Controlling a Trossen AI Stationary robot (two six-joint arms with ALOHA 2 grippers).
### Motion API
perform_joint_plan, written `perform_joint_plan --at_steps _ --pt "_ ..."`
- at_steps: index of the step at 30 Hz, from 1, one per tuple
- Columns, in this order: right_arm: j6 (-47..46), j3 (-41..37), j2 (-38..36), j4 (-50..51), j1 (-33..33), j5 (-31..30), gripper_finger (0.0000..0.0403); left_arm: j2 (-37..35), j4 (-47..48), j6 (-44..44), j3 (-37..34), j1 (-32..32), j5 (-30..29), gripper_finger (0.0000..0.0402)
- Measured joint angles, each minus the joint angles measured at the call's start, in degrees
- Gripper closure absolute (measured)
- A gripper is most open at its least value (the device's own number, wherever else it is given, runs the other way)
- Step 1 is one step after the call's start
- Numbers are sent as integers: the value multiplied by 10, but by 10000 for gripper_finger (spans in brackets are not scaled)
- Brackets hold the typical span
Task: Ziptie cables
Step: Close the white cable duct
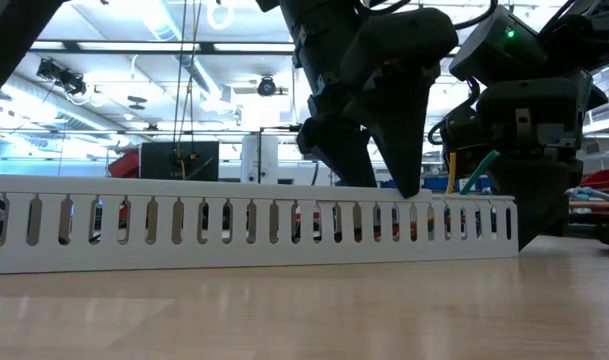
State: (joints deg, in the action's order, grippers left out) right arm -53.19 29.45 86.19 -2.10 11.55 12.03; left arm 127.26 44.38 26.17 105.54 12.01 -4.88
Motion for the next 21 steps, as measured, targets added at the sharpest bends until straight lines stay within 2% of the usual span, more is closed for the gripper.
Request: perform_joint_plan --at_steps 21 --pt "0 0 0 -5 0 1 403 2 -19 0 0 0 3 136"
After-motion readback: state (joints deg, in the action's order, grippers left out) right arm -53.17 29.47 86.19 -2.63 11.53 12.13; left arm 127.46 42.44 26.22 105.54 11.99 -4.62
